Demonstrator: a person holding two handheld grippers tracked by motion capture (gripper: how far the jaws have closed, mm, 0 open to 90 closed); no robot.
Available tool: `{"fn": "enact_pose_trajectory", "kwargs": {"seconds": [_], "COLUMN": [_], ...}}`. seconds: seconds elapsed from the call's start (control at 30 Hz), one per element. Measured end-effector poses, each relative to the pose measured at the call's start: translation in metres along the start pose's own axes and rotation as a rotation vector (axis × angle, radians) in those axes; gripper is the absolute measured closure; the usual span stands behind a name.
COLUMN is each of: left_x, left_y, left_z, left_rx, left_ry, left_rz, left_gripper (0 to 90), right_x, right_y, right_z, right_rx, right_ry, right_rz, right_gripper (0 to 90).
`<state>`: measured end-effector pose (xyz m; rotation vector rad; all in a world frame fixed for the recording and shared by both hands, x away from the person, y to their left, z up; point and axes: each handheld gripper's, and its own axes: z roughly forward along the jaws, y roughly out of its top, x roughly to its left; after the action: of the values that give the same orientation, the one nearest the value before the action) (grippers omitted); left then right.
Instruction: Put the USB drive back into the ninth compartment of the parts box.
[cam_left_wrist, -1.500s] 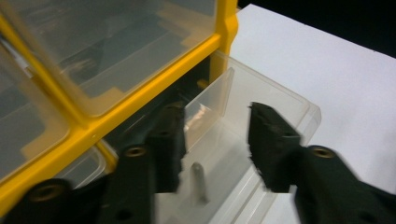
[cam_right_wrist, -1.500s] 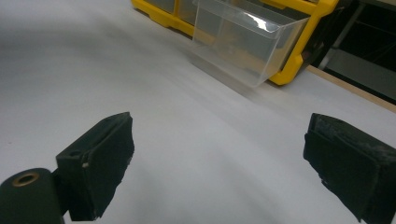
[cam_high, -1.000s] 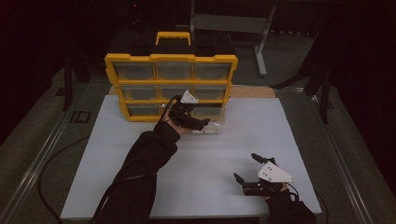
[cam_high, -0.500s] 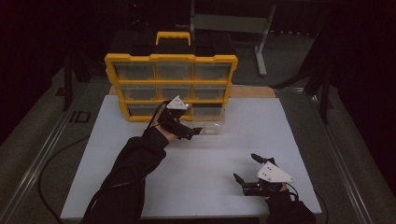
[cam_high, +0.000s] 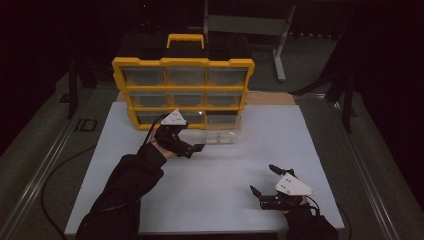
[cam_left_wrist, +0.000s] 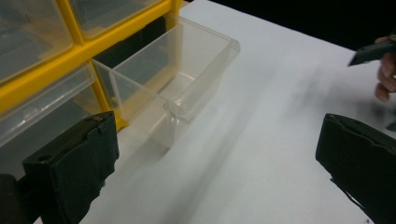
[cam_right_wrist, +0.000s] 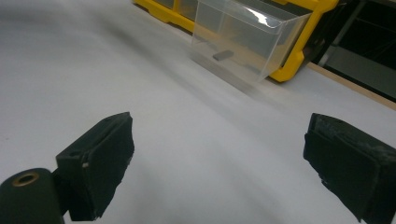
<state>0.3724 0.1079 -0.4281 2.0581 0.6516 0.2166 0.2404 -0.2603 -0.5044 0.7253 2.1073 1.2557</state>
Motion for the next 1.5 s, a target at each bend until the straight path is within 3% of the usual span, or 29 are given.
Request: {"fn": "enact_pose_trajectory", "kwargs": {"seconds": [0.77, 1.5], "left_x": [-0.013, -0.023], "left_y": [-0.066, -0.115], "left_z": [-0.037, -0.047], "left_rx": [-0.013, -0.01], "left_ry": [-0.016, -0.031], "left_rz": [0.023, 0.007], "left_gripper": [0.1, 0.1], "right_x": [0.001, 0.001], "right_y": [0.0, 0.0], "right_z": [0.0, 0.0], "right_rx": [-0.001, 0.001], "right_ry": [-0.003, -0.006], "right_rz": [0.004, -0.002], "right_gripper": [8.2, 8.2]}}
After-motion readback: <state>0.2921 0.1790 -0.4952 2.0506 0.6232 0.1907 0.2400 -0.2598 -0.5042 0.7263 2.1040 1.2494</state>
